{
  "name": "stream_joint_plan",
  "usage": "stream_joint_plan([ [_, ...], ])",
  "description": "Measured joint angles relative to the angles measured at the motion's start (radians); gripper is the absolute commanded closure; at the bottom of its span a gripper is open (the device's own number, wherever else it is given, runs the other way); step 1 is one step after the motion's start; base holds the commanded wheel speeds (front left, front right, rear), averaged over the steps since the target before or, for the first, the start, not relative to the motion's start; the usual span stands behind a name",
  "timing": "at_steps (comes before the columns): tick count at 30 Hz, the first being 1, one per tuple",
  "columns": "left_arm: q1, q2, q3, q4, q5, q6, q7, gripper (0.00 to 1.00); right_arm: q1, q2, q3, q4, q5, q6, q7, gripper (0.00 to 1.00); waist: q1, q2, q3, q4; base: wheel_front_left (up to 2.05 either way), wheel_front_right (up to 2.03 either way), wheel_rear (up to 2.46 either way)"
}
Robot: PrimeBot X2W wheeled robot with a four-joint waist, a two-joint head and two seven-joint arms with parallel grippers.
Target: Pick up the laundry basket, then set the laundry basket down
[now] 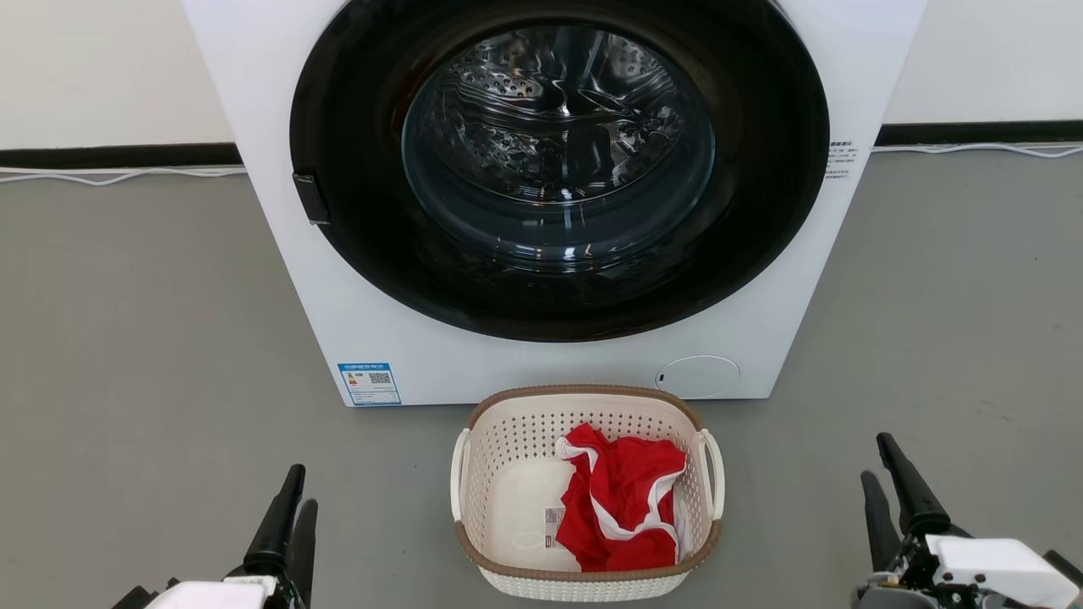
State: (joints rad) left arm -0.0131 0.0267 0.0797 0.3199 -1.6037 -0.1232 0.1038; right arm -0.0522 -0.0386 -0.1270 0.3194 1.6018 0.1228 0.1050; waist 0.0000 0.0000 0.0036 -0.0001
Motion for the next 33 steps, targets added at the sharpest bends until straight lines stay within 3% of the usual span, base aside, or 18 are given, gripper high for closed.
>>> stream_joint_plan([
  [18, 0.009, 0.000, -0.033, -0.013, 0.004, 0.000, -0.049, 0.00, 0.012, 0.002, 0.036, -0.025, -0.035, 0.000, -0.045, 0.00, 0.0002, 0.0000, 0.001, 0.001, 0.00, 0.00, 0.00],
  [33, 0.010, 0.002, -0.038, -0.014, 0.168, 0.000, -0.095, 0.00, 0.016, 0.000, 0.054, -0.051, -0.279, 0.000, -0.089, 0.00, 0.0001, 0.0000, 0.004, 0.001, 0.00, 0.00, 0.00],
])
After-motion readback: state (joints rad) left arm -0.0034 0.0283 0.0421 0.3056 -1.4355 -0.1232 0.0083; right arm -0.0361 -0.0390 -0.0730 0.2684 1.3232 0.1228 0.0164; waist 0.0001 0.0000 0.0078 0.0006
